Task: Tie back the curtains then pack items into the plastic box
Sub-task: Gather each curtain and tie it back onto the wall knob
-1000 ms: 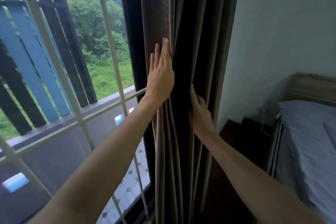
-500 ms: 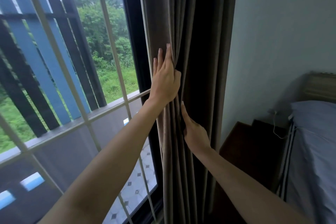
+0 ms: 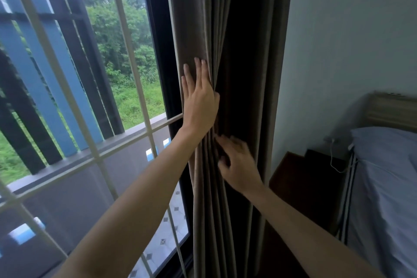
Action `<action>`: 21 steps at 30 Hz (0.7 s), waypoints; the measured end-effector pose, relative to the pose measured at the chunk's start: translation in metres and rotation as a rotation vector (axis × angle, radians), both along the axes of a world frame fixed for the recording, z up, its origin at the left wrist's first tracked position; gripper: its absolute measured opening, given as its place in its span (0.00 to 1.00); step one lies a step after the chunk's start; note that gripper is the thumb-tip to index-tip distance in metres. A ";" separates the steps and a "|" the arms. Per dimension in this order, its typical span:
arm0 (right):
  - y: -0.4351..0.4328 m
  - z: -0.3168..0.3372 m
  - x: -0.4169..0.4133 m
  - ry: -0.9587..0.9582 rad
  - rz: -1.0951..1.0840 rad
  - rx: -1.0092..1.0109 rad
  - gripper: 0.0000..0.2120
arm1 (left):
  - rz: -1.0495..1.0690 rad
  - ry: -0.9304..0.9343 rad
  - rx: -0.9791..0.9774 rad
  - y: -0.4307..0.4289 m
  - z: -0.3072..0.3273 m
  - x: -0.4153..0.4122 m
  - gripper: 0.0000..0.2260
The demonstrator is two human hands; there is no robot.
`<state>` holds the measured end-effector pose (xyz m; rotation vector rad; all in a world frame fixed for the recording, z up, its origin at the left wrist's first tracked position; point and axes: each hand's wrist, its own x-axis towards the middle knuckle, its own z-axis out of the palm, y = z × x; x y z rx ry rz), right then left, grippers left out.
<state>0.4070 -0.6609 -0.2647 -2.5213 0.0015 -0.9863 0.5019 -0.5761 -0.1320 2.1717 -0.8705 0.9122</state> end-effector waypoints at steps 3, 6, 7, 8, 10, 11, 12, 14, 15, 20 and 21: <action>-0.022 0.046 0.013 -0.346 -0.152 0.002 0.25 | -0.007 -0.002 0.023 0.007 0.002 0.003 0.31; -0.044 0.098 0.029 -0.451 -0.210 0.037 0.29 | -0.021 0.018 0.028 0.009 0.003 0.003 0.31; -0.050 0.110 0.034 -0.452 -0.223 0.055 0.32 | -0.029 0.027 0.028 0.009 0.003 0.004 0.31; -0.055 0.120 0.037 -0.442 -0.230 0.084 0.35 | -0.043 0.037 0.030 0.008 0.004 0.005 0.32; -0.062 0.128 0.044 -0.400 -0.222 0.172 0.40 | -0.077 0.053 0.034 0.008 0.005 0.006 0.32; -0.064 0.127 0.047 -0.376 -0.211 0.216 0.42 | -0.093 0.062 0.034 0.008 0.005 0.006 0.32; -0.065 0.123 0.049 -0.351 -0.215 0.242 0.43 | -0.108 0.071 0.035 0.009 0.005 0.007 0.32; -0.062 0.109 0.051 -0.303 -0.260 0.231 0.42 | -0.139 0.090 0.042 0.011 0.005 0.008 0.32; -0.060 0.098 0.052 -0.291 -0.260 0.196 0.41 | -0.152 0.097 0.047 0.013 0.006 0.010 0.31; -0.043 0.048 0.044 -0.215 -0.048 0.115 0.36 | -0.208 0.121 0.070 0.018 0.007 0.014 0.31; -0.038 0.040 0.040 -0.184 -0.020 0.135 0.36 | -0.213 0.119 0.081 0.019 0.007 0.014 0.31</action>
